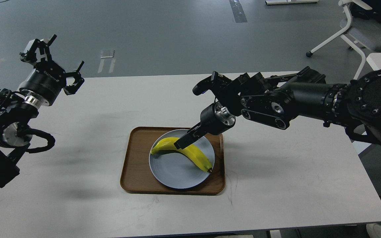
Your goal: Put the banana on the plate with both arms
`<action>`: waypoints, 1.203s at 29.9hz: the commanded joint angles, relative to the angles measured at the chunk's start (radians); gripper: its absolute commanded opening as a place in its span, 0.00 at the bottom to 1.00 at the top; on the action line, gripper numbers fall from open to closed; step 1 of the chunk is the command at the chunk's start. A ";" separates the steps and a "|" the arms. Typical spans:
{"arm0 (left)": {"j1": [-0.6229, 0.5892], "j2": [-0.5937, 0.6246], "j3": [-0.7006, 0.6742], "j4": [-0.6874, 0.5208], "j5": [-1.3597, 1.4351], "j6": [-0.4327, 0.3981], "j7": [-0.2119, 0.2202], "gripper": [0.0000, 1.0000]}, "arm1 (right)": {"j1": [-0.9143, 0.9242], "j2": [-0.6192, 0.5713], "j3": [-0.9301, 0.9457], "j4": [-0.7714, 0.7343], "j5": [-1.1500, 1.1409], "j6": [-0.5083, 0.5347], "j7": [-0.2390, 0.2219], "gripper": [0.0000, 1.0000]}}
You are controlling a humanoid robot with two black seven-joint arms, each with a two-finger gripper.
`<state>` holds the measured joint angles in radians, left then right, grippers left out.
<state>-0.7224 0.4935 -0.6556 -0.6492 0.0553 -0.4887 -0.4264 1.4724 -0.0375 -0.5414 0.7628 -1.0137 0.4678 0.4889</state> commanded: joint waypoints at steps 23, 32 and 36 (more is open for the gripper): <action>0.028 0.003 0.022 -0.003 0.015 0.000 0.018 1.00 | -0.682 -0.562 0.871 0.001 0.848 -0.014 0.000 1.00; 0.047 -0.001 0.022 -0.003 0.015 0.000 0.018 1.00 | -0.793 -0.561 0.896 0.001 0.960 -0.014 0.000 1.00; 0.049 -0.004 0.022 -0.003 0.015 0.000 0.017 1.00 | -0.811 -0.559 0.896 0.003 0.960 -0.012 0.000 1.00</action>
<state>-0.6752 0.4909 -0.6335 -0.6520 0.0706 -0.4887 -0.4080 0.6733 -0.5988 0.3547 0.7635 -0.0551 0.4537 0.4885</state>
